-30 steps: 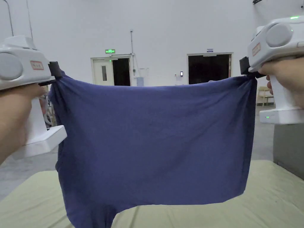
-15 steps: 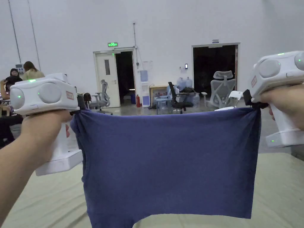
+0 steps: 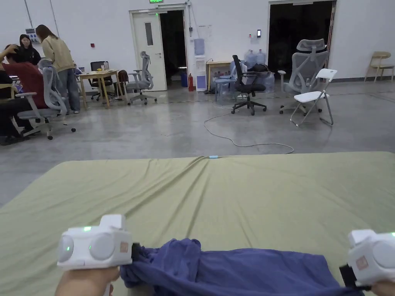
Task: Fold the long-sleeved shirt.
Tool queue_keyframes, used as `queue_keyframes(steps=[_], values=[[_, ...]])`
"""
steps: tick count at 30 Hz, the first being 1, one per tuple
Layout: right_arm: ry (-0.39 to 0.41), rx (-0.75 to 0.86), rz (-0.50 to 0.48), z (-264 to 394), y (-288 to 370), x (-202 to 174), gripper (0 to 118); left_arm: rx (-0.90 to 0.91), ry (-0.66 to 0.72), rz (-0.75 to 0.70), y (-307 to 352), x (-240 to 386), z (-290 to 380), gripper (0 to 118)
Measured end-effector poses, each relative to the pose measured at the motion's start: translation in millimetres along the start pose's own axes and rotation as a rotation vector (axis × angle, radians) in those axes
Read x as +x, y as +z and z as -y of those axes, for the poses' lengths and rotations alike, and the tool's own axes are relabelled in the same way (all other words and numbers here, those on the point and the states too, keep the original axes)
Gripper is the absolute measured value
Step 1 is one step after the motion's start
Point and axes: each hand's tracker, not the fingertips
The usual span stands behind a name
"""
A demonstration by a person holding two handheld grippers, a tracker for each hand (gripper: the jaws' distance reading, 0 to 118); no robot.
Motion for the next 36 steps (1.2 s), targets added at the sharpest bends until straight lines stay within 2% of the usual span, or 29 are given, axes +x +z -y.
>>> queue_keyframes(steps=[6, 10, 12, 14, 19, 26, 32, 33, 34, 35, 36], values=[[-0.037, 0.018, -0.084, 105, 75, 10, 8, -0.056, -0.093, 0.040, 93, -16, 91, 0], [-0.048, 0.058, -0.076, 184, 136, 10, 8, -0.067, -0.054, 0.065, 163, -27, 141, 0], [-0.084, 0.049, -0.129, 225, 162, 10, 8, -0.070, -0.037, 0.074, 204, -29, 168, 0], [-0.107, 0.039, -0.138, 259, 179, 11, 8, -0.072, -0.059, 0.092, 237, -28, 194, 0], [0.010, -0.004, -0.083, 327, 216, 3, 8, -0.157, -0.085, 0.143, 300, -25, 254, 0], [0.011, -0.064, -0.080, 373, 227, -4, 8, -0.231, -0.080, 0.152, 329, -30, 302, 0], [-0.064, -0.094, -0.089, 372, 212, -3, 11, -0.240, 0.019, 0.126, 314, -37, 305, 0], [-0.078, -0.093, -0.100, 370, 210, -3, 17, -0.231, 0.043, 0.131, 313, -38, 302, 2], [-0.081, -0.086, -0.112, 369, 209, -4, 53, -0.214, 0.068, 0.133, 313, -40, 300, 18], [-0.079, -0.059, -0.101, 367, 208, -6, 93, -0.178, 0.093, 0.118, 312, -37, 299, 54], [-0.086, -0.015, -0.056, 367, 207, -2, 118, -0.139, 0.074, 0.078, 311, -36, 297, 101]])
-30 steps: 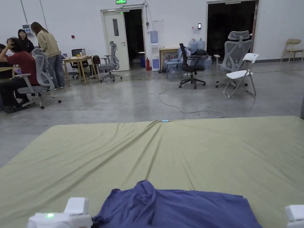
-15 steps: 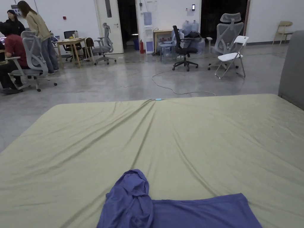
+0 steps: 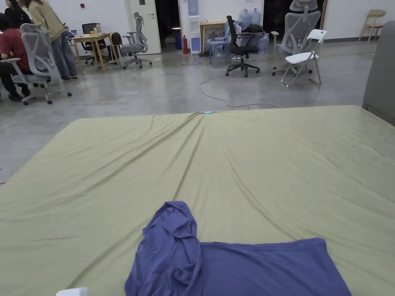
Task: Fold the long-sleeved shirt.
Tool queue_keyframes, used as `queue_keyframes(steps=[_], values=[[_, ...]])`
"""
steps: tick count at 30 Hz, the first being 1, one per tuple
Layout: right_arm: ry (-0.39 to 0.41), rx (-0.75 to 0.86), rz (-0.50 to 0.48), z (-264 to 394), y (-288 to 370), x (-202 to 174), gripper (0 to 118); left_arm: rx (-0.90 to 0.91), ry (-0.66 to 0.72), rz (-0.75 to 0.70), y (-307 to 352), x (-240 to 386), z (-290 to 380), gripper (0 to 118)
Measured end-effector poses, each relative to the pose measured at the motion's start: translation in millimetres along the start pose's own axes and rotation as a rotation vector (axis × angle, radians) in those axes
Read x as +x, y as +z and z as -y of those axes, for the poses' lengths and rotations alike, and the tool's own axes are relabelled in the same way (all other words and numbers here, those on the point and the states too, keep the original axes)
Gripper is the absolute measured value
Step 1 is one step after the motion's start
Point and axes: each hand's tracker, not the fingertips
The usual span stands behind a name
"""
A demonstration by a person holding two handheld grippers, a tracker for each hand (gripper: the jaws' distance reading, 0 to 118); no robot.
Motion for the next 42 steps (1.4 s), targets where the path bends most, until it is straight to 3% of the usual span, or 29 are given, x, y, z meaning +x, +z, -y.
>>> queue_keyframes(steps=[1, 3, 6, 7, 8, 9, 10, 12, 13, 15, 19, 23, 26, 31, 32, 33, 34, 35, 36, 38, 40, 41, 42], values=[[-0.003, 0.029, 0.014, -1, 1, -1, 116, 0.017, -0.020, -0.024, -2, 1, -1, 117], [-0.025, 0.093, 0.000, -9, 2, 3, 114, 0.090, -0.072, -0.009, 6, 12, -7, 108], [-0.087, 0.068, 0.001, -17, 4, 7, 110, 0.052, -0.023, 0.022, 3, 21, -13, 113], [-0.096, 0.069, -0.011, -19, 4, 7, 92, 0.024, -0.010, 0.035, 3, 14, -12, 112], [-0.106, 0.083, -0.034, -18, 7, 1, 65, -0.008, 0.001, 0.052, 1, 16, -14, 105], [-0.103, 0.105, -0.038, -19, 10, -1, 17, -0.021, 0.001, 0.058, 0, 17, -16, 78], [-0.087, 0.123, -0.031, -21, 11, -4, 2, -0.016, -0.007, 0.061, 2, 18, -17, 0], [-0.067, 0.172, 0.015, -22, 16, -15, 2, 0.007, -0.026, -0.012, -2, 22, -15, 0], [-0.067, 0.192, -0.012, -24, 18, -17, 2, 0.042, -0.034, -0.042, -4, 20, -20, 0], [-0.106, 0.237, -0.058, -31, 20, -17, 2, 0.052, -0.019, 0.057, -10, 20, -29, 0], [-0.137, 0.261, -0.092, -41, 22, -41, 2, 0.060, 0.019, 0.061, -45, 20, -70, 0], [-0.144, 0.271, -0.125, -58, 20, -57, 2, 0.089, 0.057, 0.064, -105, 21, -130, 0], [-0.154, 0.255, -0.130, -68, -6, -48, 2, 0.038, 0.109, 0.065, -161, 13, -163, 0], [-0.173, 0.201, -0.134, -75, -35, -40, 2, -0.070, 0.128, 0.030, -239, 7, -178, 1], [-0.174, 0.191, -0.133, -76, -41, -37, 2, -0.107, 0.115, 0.044, -254, 5, -177, 13], [-0.175, 0.181, -0.128, -76, -45, -34, 2, -0.135, 0.107, 0.041, -267, 3, -175, 44], [-0.173, 0.169, -0.124, -76, -50, -31, 2, -0.165, 0.088, 0.013, -279, 3, -172, 100], [-0.174, 0.160, -0.120, -76, -53, -29, 2, -0.184, 0.081, -0.040, -290, 4, -169, 118], [-0.173, 0.155, -0.106, -73, -53, -34, 2, -0.197, 0.070, -0.081, -298, 3, -164, 114], [-0.186, 0.140, -0.100, -69, -54, -31, 2, -0.152, 0.079, -0.079, -309, 1, -162, 90], [-0.185, 0.118, -0.095, -65, -54, -30, 2, -0.179, 0.041, -0.106, -314, 5, -161, 78], [-0.174, 0.100, -0.083, -63, -53, -29, 2, -0.157, -0.046, -0.124, -310, 11, -159, 56], [-0.159, 0.075, -0.062, -60, -53, -29, 2, -0.128, -0.112, -0.138, -306, 19, -157, 26]])
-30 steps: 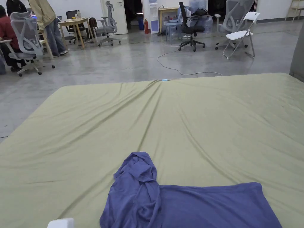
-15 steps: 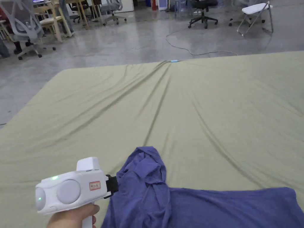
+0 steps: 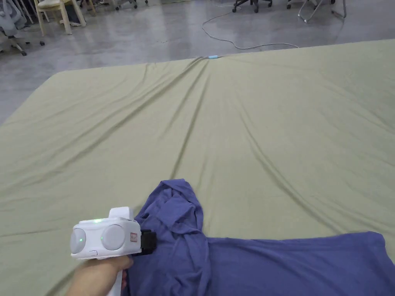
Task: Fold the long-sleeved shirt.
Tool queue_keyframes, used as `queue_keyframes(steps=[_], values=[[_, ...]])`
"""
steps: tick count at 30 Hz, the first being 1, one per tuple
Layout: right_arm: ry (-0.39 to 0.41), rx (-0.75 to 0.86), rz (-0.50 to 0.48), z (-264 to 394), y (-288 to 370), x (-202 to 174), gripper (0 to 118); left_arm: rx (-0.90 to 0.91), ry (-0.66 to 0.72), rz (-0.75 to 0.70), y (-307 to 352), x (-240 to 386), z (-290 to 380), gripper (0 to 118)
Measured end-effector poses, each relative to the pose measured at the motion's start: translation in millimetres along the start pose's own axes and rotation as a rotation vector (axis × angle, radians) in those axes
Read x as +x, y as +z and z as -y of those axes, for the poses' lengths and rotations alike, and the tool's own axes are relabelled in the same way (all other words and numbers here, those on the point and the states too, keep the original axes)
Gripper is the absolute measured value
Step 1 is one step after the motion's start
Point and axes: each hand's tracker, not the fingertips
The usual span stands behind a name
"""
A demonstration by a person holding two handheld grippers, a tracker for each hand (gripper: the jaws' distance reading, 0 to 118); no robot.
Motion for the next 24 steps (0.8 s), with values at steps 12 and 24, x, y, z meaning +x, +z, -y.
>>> queue_keyframes(steps=[12, 24], values=[[0.065, -0.180, 0.122, 67, 16, 41, 113, 0.168, -0.026, 0.150, 113, 9, 3, 0], [0.064, 0.015, -0.061, 48, 65, -4, 13, 0.244, 0.164, 0.299, 222, -16, 13, 0]])
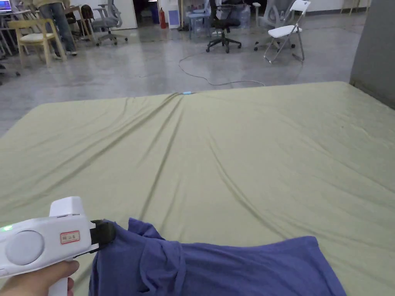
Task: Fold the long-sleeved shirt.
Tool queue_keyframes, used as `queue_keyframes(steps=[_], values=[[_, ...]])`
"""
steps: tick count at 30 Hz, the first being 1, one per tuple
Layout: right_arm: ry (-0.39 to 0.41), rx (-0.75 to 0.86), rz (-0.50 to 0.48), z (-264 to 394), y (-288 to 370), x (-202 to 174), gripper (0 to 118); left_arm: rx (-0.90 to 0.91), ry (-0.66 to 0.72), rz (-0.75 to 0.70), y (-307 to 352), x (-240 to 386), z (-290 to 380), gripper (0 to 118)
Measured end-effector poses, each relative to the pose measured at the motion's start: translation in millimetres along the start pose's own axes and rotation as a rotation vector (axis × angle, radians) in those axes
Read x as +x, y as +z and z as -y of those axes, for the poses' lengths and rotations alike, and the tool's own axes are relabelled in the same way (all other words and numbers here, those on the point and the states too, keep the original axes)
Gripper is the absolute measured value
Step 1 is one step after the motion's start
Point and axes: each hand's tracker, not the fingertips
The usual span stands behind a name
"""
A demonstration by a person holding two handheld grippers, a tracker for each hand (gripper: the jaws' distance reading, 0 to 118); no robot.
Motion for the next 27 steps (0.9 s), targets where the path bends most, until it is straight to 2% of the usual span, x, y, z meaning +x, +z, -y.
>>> queue_keyframes(steps=[5, 9, 12, 18, 23, 27], values=[[0.020, 0.333, -0.027, -66, 71, -16, 13, 0.132, 0.053, 0.059, 64, 22, -32, 0], [0.076, 0.501, 0.002, -147, 104, -20, 13, 0.235, 0.056, 0.074, 98, 31, -77, 0], [0.105, 0.585, 0.078, -216, 122, -19, 13, 0.323, 0.091, 0.076, 118, 30, -122, 0], [0.079, 0.611, 0.195, -360, 136, -7, 13, 0.452, 0.130, 0.012, 127, 22, -223, 0], [-0.033, 0.541, 0.172, -461, 120, 15, 13, 0.489, 0.167, -0.017, 104, 14, -288, 0], [-0.041, 0.533, 0.199, -515, 95, 12, 13, 0.496, 0.178, -0.002, 71, 19, -319, 0]])
